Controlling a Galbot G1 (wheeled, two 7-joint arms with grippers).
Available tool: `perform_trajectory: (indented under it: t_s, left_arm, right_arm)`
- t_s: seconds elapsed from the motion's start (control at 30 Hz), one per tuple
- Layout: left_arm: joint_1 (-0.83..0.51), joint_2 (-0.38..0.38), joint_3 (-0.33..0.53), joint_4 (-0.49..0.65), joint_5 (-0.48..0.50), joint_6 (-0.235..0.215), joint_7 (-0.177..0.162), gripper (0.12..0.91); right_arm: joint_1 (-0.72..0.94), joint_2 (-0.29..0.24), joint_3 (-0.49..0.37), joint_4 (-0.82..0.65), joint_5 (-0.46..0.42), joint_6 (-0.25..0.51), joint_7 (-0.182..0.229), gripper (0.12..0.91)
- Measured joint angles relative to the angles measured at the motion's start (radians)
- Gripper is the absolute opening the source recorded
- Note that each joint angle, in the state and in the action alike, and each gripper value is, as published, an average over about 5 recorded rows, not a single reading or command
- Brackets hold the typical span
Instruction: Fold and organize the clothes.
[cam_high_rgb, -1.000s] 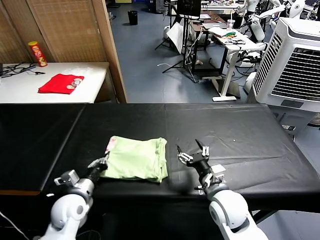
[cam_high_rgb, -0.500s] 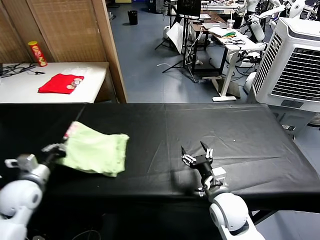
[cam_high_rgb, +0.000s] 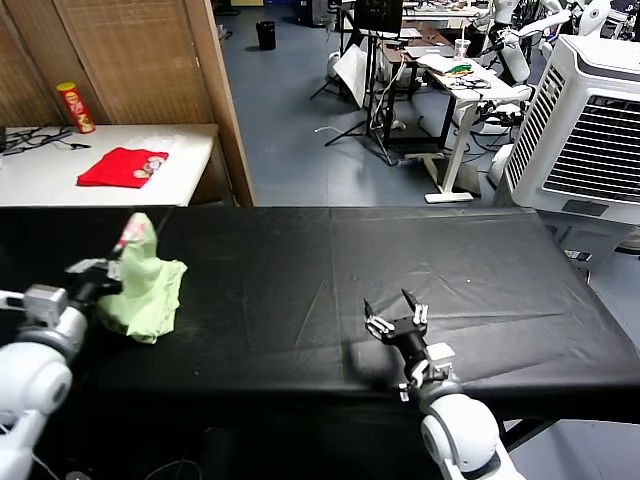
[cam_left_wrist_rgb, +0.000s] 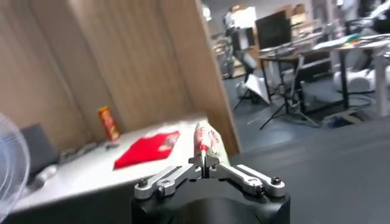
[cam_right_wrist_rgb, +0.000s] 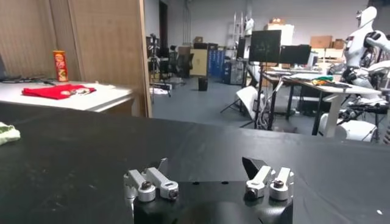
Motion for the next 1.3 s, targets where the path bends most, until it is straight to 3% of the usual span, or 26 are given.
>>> perform_trajectory:
  t_s: [0.27, 0.4, 0.53, 0.63, 0.8, 0.93, 1.03, 1.3]
  left_arm:
    - [-0.082, -0.159, 0.237, -0.017, 0.005, 0.003, -0.038, 0.145]
    - [-0.114, -0.234, 0.329, 0.001, 0.040, -0.011, -0.037, 0.145]
    - [-0.117, -0.303, 0.399, 0.024, 0.108, -0.060, -0.018, 0.159]
    - [-0.108, -0.344, 0.436, 0.030, 0.143, -0.097, 0.009, 0.261]
    - [-0.096, -0.364, 0.451, 0.012, 0.150, -0.131, 0.065, 0.545]
    - [-0.092, -0.350, 0.433, -0.003, 0.129, -0.148, 0.076, 0.735]
    - [-0.082, -0.335, 0.411, -0.009, 0.124, -0.156, 0.075, 0.789]
    - [-0.035, -0.314, 0.350, -0.028, 0.121, -0.166, 0.066, 0.798]
  right_arm:
    - [-0.035, -0.012, 0.039, 0.023, 0.021, -0.009, -0.002, 0.798]
    - [-0.035, -0.025, 0.045, 0.023, 0.063, -0.030, -0.004, 0.798]
    - [-0.024, -0.030, 0.032, 0.015, 0.076, -0.044, -0.008, 0.798]
    - [-0.012, -0.027, 0.014, 0.009, 0.088, -0.055, -0.012, 0.798]
    - [0.013, -0.019, -0.020, -0.001, 0.158, -0.092, -0.017, 0.798]
    - [0.041, -0.010, -0.047, -0.017, 0.219, -0.124, -0.011, 0.798]
    - [0.074, 0.003, -0.074, -0.042, 0.255, -0.142, 0.001, 0.798]
    - [0.195, 0.058, -0.169, -0.185, 0.324, -0.163, 0.006, 0.798]
